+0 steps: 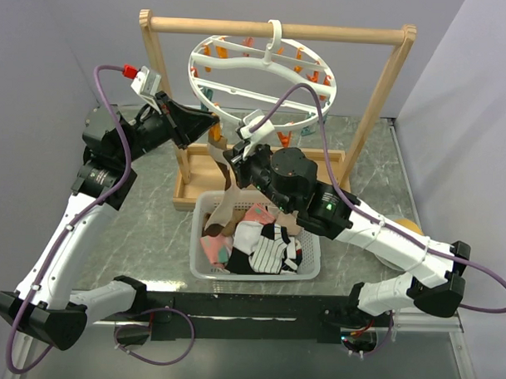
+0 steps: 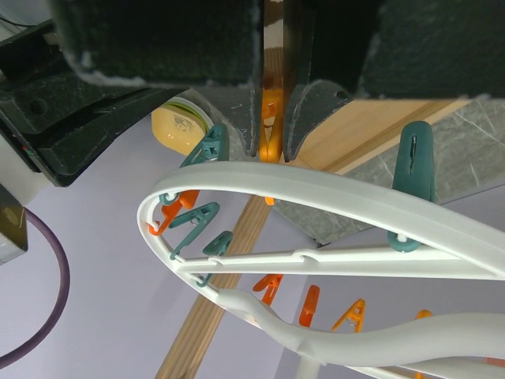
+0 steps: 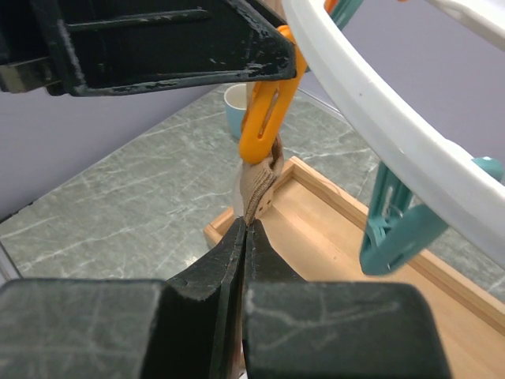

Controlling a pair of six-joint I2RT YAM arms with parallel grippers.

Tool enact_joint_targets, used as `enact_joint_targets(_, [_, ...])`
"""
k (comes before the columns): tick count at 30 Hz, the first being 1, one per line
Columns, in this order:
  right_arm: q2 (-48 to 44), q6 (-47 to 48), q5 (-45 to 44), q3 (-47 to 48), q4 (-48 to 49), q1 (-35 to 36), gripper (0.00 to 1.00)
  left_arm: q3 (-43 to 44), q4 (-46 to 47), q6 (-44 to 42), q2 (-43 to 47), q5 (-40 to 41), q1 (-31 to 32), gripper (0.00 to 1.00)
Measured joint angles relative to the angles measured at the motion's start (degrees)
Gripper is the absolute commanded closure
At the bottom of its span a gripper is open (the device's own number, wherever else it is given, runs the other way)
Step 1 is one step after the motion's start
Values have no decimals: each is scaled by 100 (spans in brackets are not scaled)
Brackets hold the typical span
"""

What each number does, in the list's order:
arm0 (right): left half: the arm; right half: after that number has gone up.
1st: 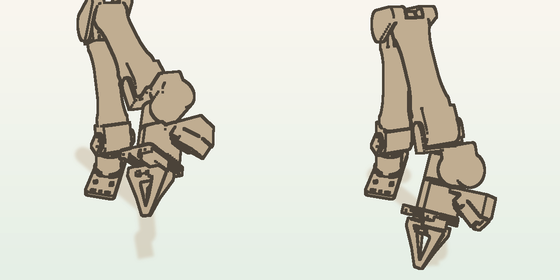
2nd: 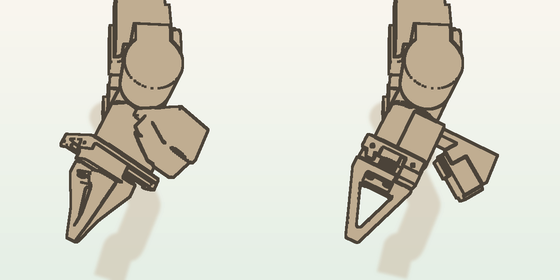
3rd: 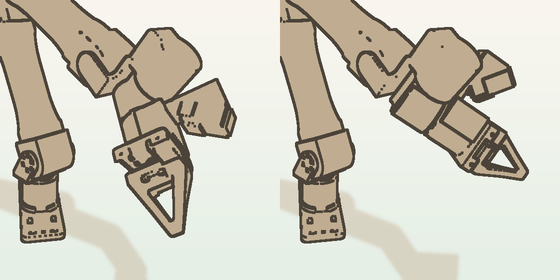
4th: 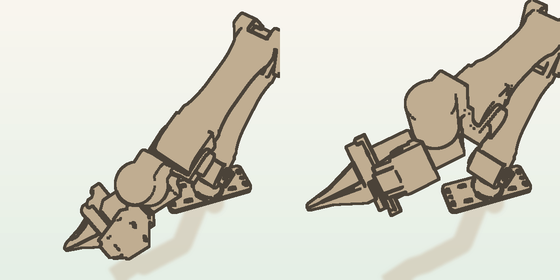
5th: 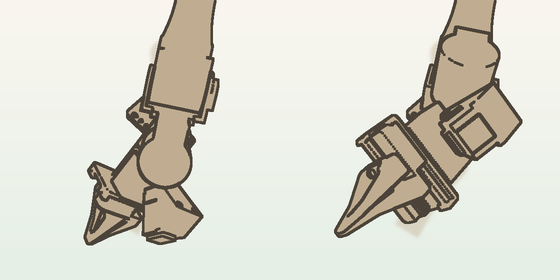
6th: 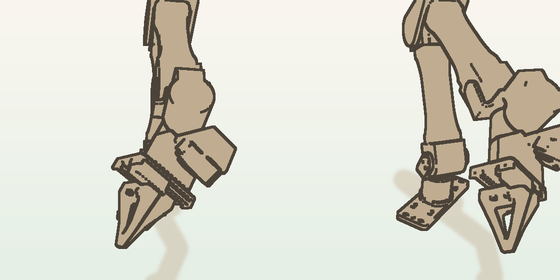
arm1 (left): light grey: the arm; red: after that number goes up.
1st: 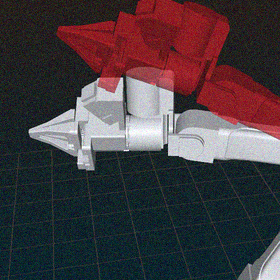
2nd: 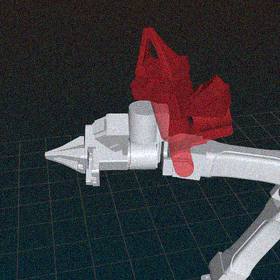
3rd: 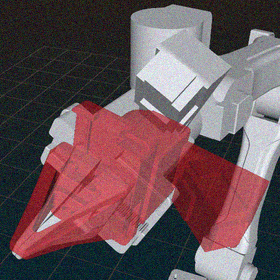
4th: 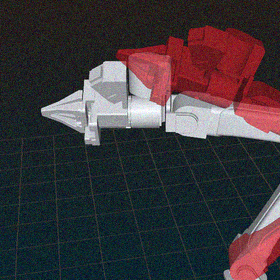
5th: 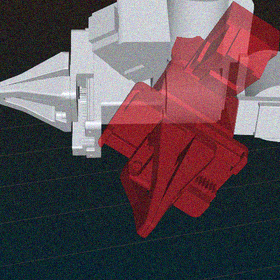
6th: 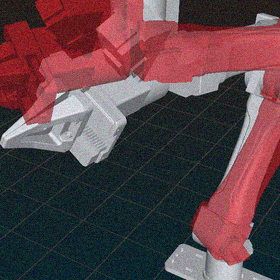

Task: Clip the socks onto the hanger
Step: Clamp the sock onto the hanger.

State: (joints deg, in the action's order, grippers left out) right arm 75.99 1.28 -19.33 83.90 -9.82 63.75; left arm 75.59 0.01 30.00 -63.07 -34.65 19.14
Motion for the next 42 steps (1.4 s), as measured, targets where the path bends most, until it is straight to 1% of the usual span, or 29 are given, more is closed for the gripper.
enact_joint_targets(3, [44, -26, -162, 0, 0, -4, 100, 2, -7, 98, 0, 28, 22, 99])
enact_joint_targets(6, [111, -39, -417, 0, 9, -2, 100, 61, -129, 144, 0, 221, 68, 99])
enact_joint_targets(11, [260, 11, -944, -2, 57, 46, 100, 299, -518, 223, -4, 857, 280, 99])
enact_joint_targets(15, [365, 122, -1228, -2, 151, 144, 100, 570, -857, 212, -20, 1414, 588, 99])
enact_joint_targets(25, [404, 428, -1486, 0, 238, 350, 100, 728, -1259, -131, -96, 2706, 1086, 99])
enact_joint_targets(32, [404, 481, -1392, 0, 284, 352, 100, 715, -1320, -256, -118, 3003, 1185, 99])
enact_joint_targets(42, [455, 483, -1266, 87, 278, 352, 100, 715, -1320, -289, -120, 3047, 1231, 99])
